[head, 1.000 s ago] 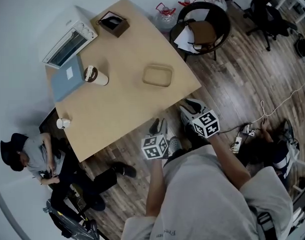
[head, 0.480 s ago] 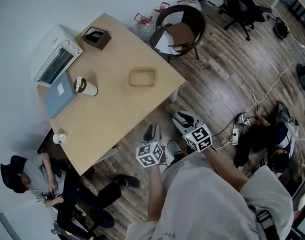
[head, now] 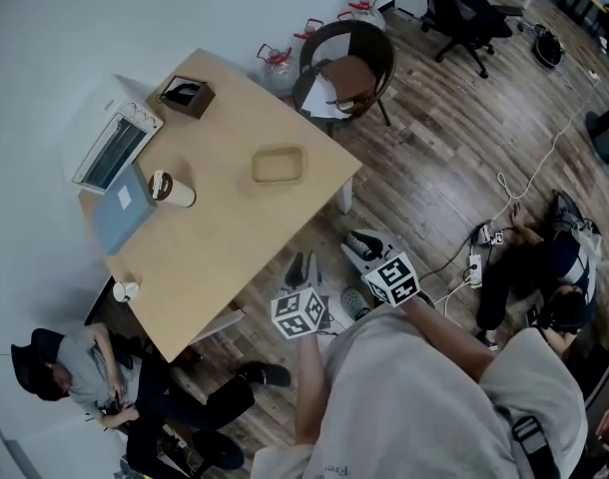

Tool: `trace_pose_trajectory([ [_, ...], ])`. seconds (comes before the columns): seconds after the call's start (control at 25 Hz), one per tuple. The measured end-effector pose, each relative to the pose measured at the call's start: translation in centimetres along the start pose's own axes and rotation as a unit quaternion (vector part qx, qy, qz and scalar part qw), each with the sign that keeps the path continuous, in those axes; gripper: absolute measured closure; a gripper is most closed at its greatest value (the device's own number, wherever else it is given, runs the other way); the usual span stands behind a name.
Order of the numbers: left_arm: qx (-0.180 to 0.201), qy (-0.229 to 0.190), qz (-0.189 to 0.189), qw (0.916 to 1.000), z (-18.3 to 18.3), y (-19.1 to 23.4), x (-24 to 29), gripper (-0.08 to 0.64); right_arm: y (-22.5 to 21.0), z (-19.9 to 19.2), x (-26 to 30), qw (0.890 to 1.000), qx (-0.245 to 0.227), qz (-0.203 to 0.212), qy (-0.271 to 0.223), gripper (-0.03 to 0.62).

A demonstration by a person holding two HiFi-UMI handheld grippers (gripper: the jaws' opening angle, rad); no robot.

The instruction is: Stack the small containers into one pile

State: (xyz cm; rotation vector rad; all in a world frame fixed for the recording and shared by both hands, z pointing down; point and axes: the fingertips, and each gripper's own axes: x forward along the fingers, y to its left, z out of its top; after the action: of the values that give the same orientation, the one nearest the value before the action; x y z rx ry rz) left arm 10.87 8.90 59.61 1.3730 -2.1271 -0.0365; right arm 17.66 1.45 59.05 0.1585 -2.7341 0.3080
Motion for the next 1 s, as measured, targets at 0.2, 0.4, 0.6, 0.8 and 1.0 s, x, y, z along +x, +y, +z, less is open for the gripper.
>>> trace_pose_trajectory([
  [0.2,0.017,0.001,-0.009,0.9998,0.5,-0.6,-0.1,0.445,0.9,-0.5,0.1,1.0,0.004,0.001,0.003,0.466],
  [0.4,0.035,-0.001,-0.02,0.9992,0.6,-1.2,-0.5,0.443,1.5,-0.1,-0.1,1.0,0.001,-0.001,-0.005,0.466],
  [0.6,0.039,0.0,-0.013,0.9991,0.3,-0.3,-1.2,0.445,1.9,-0.2,0.0,1.0,0.0,-0.005,-0.003,0.474],
  [0.8,0.035,-0.006,-0.001,0.9994,0.0,0.2,-2.0,0.499,2.6,-0.5,-0.3,1.0,-0.004,-0.003,0.0,0.51],
  [1.0,0.033,-0.012,0.001,0.9994,-0.1,0.6,-2.5,0.511,3.0,-0.8,-0.3,1.0,-0.006,-0.004,0.001,0.534],
])
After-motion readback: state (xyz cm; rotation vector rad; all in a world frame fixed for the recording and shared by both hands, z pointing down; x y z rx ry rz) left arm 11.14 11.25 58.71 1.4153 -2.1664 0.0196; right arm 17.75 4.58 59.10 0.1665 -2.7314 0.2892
